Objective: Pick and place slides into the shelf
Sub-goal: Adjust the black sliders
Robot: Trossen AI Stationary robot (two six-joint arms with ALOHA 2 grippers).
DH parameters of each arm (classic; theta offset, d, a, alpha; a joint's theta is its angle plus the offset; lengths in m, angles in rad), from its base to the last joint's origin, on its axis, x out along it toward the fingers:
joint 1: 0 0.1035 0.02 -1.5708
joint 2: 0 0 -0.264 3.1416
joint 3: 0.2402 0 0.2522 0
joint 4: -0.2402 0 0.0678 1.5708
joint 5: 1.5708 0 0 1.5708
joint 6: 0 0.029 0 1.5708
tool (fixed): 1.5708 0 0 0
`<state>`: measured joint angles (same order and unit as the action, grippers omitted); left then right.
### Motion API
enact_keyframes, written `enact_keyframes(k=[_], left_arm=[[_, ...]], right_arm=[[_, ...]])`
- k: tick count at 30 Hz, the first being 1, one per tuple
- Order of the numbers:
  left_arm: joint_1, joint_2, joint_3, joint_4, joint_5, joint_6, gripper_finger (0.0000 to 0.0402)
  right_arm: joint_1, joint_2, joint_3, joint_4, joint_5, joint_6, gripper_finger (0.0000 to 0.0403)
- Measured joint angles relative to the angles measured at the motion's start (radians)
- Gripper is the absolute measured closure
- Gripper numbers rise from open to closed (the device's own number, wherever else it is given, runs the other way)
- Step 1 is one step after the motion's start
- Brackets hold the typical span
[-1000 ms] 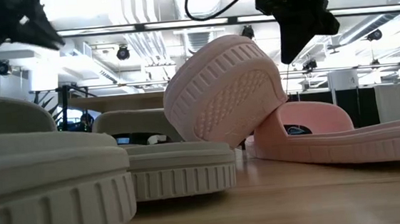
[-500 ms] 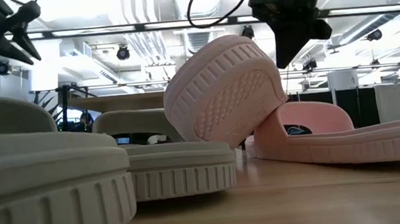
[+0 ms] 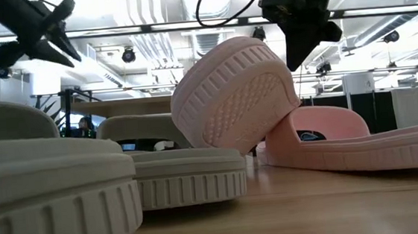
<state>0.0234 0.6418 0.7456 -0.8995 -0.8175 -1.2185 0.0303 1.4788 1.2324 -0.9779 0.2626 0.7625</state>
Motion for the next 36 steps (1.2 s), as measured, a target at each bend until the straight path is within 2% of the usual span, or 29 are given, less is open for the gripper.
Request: enact_keyframes(k=[3,7,9,11,17,20,25,28,32,36], left_arm=[[0.097,0.000,0.000,0.076,0.066,0.071,0.0330],[0.238,0.014,-0.017,0.420,0.251,0.325,0.0330],[0.291,0.049,-0.007,0.501,0.294,0.366,0.0330],[0.345,0.073,0.021,0.450,0.309,0.396,0.0330],[0.521,0.096,0.106,0.104,0.378,0.494,0.0330],[0.573,0.075,0.110,0.118,0.477,0.533,0.0330],[0.576,0.027,0.112,0.189,0.799,0.681,0.0330],[0.548,0.020,0.105,0.185,0.944,0.679,0.0330],[0.465,0.002,0.078,0.186,0.959,0.602,0.0330],[0.322,-0.025,0.027,0.255,0.931,0.501,0.0330]], right_arm=[[-0.001,0.000,0.000,0.001,0.000,-0.005,0.0394],[-0.003,0.000,0.000,0.007,0.000,-0.016,0.0394],[-0.003,0.000,0.000,0.009,0.000,-0.015,0.0394],[-0.003,0.000,0.000,0.010,0.000,-0.016,0.0394],[-0.003,-0.001,0.000,0.012,0.007,-0.007,0.0394],[-0.003,-0.001,0.000,0.010,0.001,-0.007,0.0394],[-0.002,0.021,-0.004,0.033,-0.154,-0.047,0.0394],[-0.002,0.077,-0.003,0.124,-0.211,-0.064,0.0394],[-0.011,0.174,0.049,0.261,-0.217,-0.066,0.0394],[-0.024,0.277,0.164,0.305,-0.209,-0.104,0.0394]])
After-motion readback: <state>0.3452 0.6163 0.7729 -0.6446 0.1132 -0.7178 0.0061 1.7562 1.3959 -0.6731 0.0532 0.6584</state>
